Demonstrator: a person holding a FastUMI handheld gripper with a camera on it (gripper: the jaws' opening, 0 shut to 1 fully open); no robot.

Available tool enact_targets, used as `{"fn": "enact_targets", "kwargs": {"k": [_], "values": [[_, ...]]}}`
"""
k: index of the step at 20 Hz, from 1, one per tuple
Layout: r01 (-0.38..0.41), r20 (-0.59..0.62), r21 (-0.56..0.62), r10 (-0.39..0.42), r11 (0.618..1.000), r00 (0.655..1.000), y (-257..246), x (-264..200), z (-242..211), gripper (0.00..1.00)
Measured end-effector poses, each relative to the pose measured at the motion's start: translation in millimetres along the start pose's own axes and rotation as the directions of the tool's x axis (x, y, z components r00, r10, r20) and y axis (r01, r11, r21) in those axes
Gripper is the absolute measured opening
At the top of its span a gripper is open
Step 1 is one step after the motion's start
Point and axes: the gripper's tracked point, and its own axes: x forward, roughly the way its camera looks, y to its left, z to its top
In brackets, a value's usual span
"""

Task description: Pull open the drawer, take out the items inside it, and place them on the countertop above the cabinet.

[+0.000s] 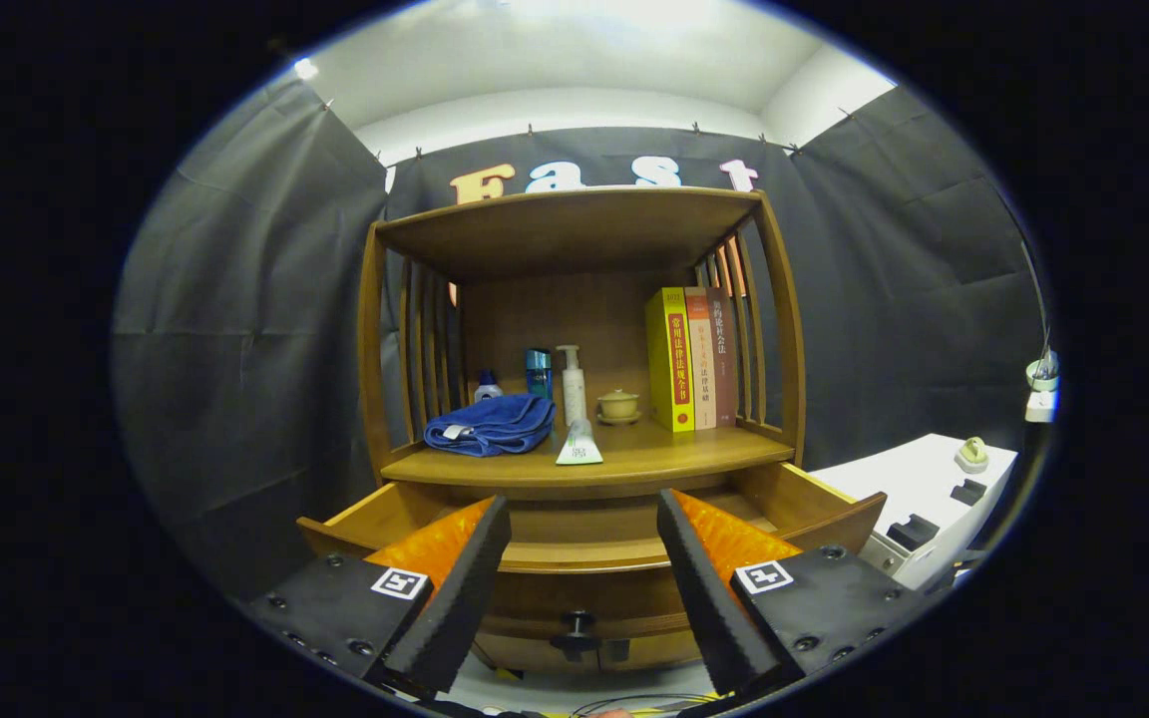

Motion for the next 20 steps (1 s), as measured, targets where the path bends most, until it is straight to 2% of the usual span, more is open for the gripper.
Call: {"fn": "enact_targets", "kwargs": {"k": [5, 9, 13, 20], "values": [[-0.018, -0.032, 0.019, 0.019, 1.0, 0.999, 5.3, 10.0, -30.7, 0.97], [-0.029, -0.034, -0.02, 0.029, 0.999, 0.999, 10.9, 12.6, -53.0, 0.96], [-0.038, -0.089, -0.009, 0.037, 0.999, 0.995, 15.0, 18.9, -85.3, 0.97], [-0.022, -0.102, -0.017, 0.02, 1.0, 0.995, 7.9, 24.4, -109.8, 0.97]]}}
